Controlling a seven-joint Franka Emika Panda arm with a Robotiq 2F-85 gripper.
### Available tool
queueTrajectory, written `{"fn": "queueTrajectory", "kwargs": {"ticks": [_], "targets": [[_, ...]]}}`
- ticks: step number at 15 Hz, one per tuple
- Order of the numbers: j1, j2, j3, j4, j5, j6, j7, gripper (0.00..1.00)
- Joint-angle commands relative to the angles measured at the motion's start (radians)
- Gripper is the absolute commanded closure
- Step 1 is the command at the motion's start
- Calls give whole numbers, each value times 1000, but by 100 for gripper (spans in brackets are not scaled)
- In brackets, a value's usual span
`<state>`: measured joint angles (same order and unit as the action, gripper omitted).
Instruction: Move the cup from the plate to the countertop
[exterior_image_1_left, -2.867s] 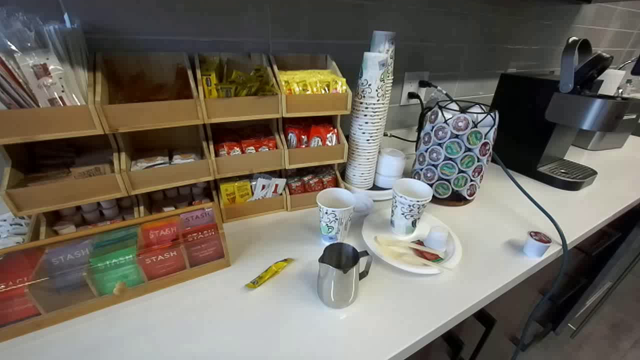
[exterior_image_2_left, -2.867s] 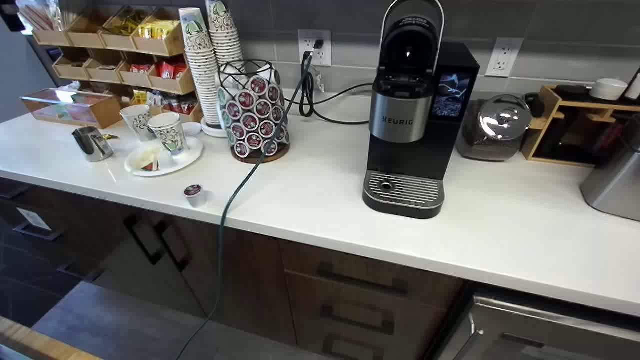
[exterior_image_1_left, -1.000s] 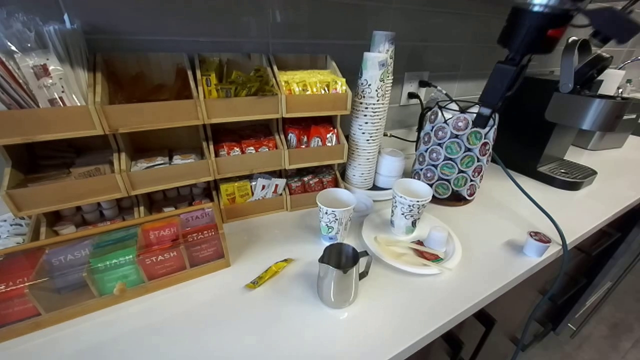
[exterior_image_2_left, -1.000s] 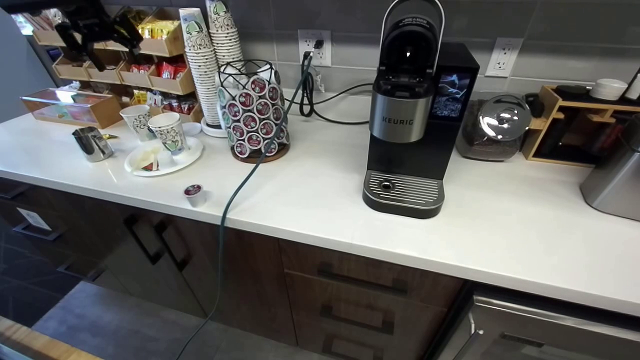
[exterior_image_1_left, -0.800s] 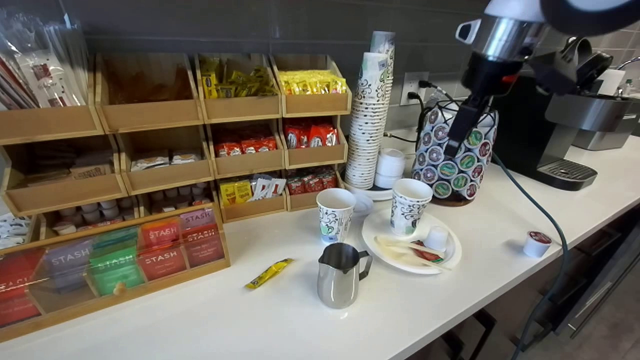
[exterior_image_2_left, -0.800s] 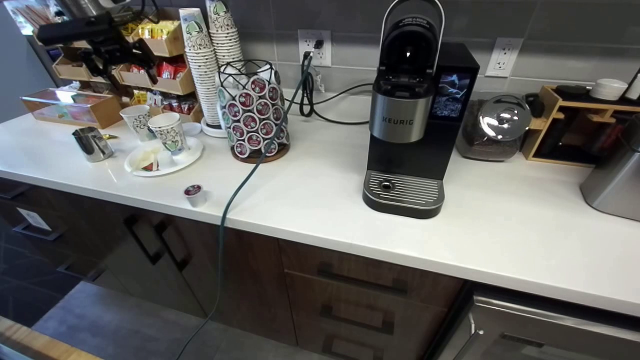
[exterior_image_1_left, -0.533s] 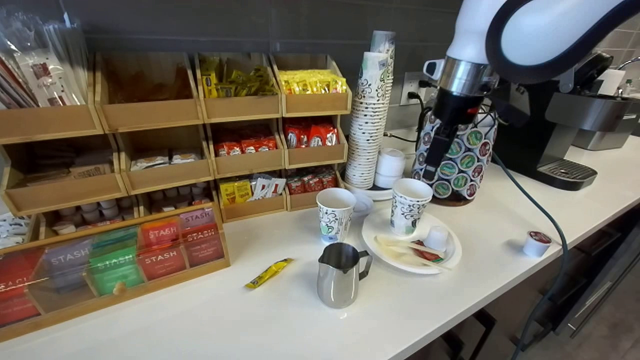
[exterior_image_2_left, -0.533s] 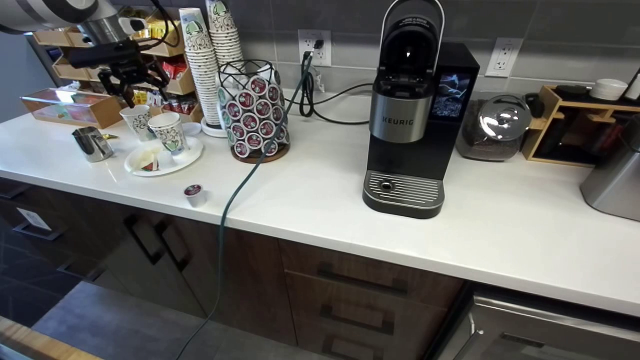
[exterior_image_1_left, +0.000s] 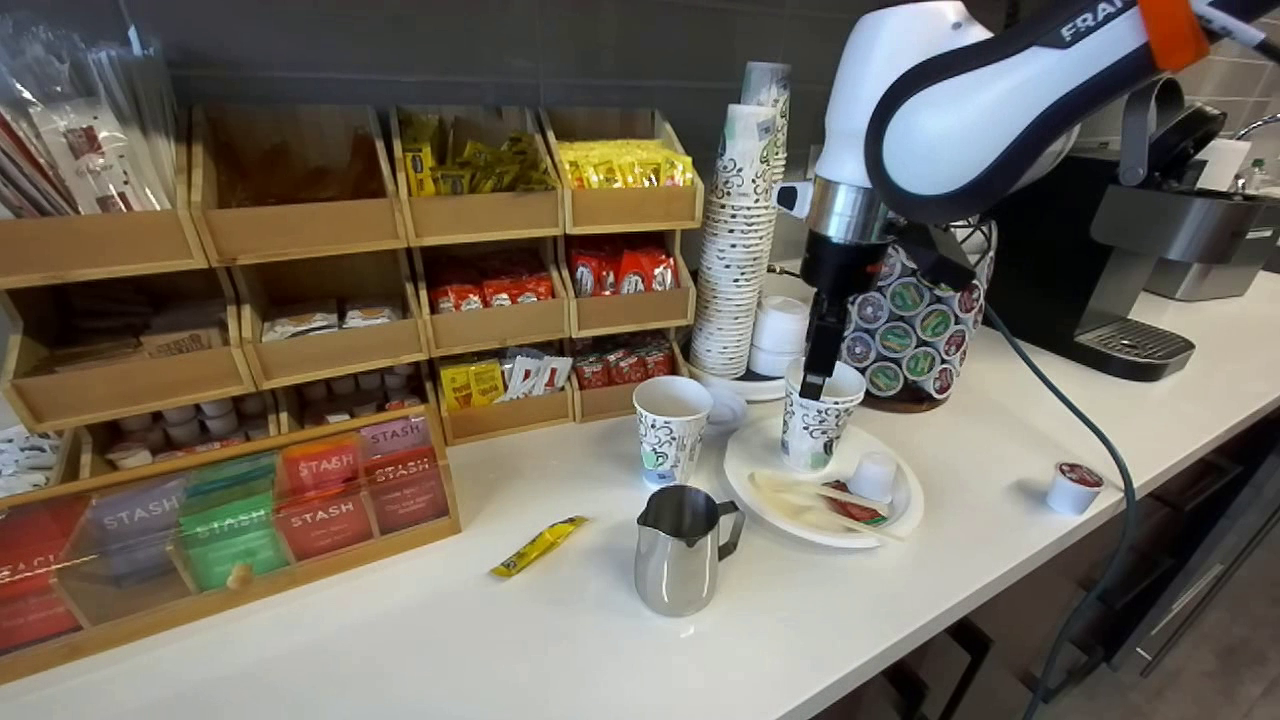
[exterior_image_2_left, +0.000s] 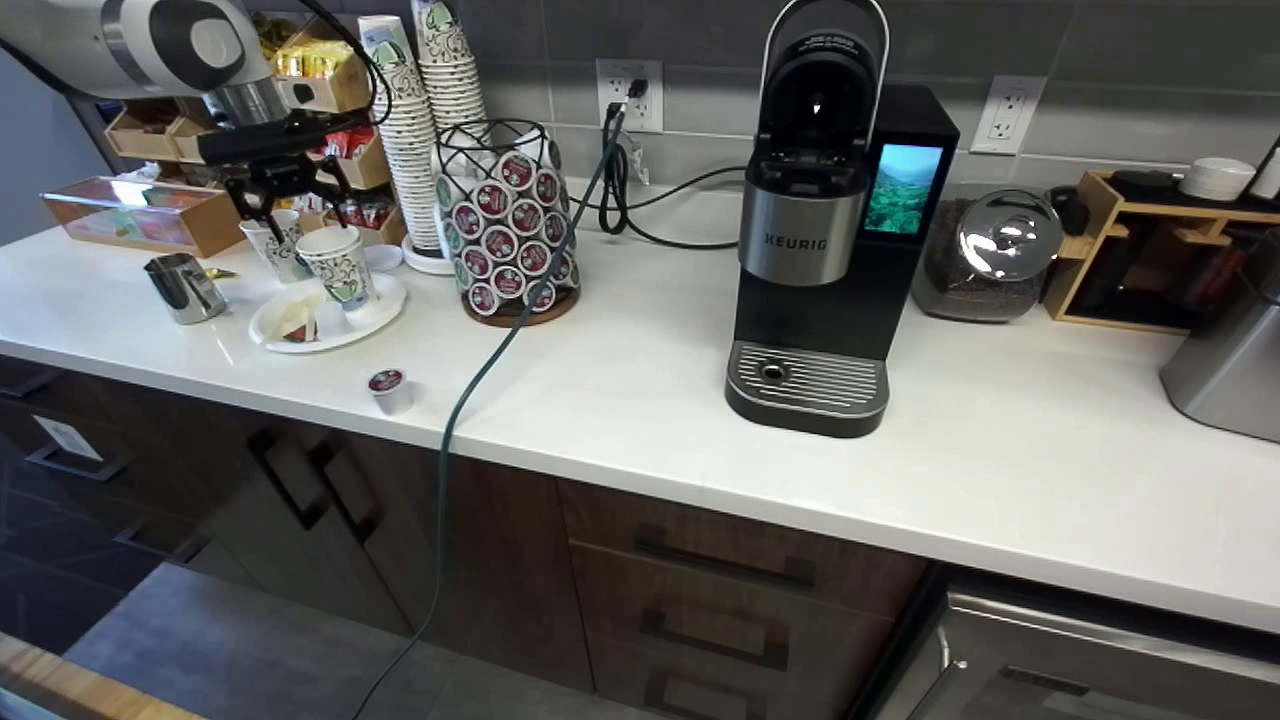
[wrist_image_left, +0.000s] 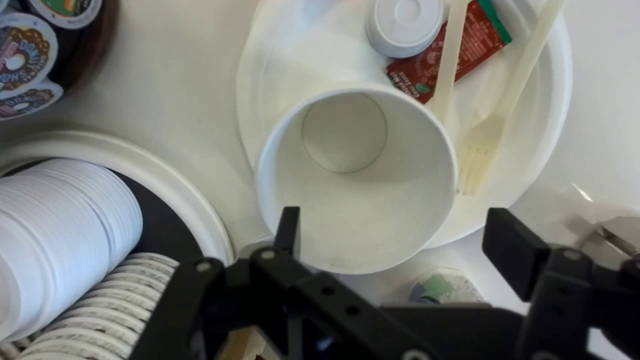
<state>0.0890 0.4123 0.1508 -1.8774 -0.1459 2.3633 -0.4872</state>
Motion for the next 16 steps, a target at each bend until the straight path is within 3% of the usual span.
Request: {"fn": "queueTrajectory", "kwargs": {"ticks": [1,2,4,11,16], "targets": [[-19,66,24,88,24,-83,-64,18],[-20,70,29,97,28,-100,-74,32],[-22,69,40,104,38,-133,-93,42],[-18,109,41,165,57,-232,-112,97],[-18,103,37,194,61,-289,-95,99]]}}
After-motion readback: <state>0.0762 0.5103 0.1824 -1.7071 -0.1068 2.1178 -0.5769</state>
